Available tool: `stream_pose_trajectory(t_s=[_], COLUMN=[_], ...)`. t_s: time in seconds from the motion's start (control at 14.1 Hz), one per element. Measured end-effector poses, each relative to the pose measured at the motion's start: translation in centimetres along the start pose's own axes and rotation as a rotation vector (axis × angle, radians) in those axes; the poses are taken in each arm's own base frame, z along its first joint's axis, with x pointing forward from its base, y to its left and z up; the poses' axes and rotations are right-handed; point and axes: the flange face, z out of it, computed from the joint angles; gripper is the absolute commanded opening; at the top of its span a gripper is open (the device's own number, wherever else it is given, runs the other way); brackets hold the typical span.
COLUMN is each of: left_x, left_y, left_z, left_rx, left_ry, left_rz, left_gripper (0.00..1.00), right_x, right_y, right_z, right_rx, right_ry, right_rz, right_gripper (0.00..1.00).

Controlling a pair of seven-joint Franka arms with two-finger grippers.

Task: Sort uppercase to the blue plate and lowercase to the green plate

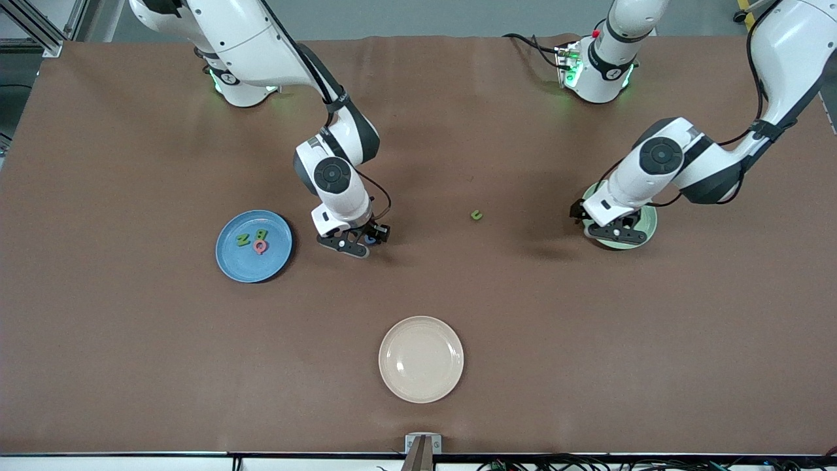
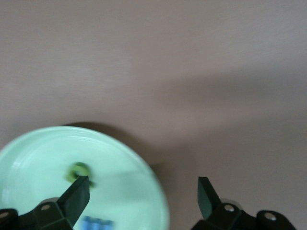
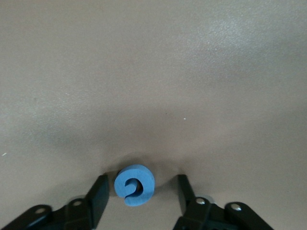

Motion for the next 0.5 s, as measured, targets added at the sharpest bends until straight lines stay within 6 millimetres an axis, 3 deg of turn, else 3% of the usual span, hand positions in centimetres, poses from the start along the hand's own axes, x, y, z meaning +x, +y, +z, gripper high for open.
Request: stream_pose_trajectory(t_s=[0.14, 0.21, 0.5], left_x=[0.0, -0.1, -0.8], left_y=[4.5, 7.0, 15.6], left_z=[-0.7, -1.0, -1.1], left_rx=[-0.004, -0.007, -0.006], left_ry=[0.01, 0.015, 0.004], left_rz=[-0.061, -0.096, -0.29], left_gripper=[0.99, 0.99, 0.99], right_x=[0.1, 0.2, 0.6], right_y=[-0.1, -0.3, 0.2], right_z=[-0.3, -0.7, -0.4], right_rx=[0.002, 0.007, -0.01], right_ry=[0.002, 0.004, -0.004], right_rz=[0.001, 0.002, 0.006], right_gripper=[0.04, 0.01, 0.0])
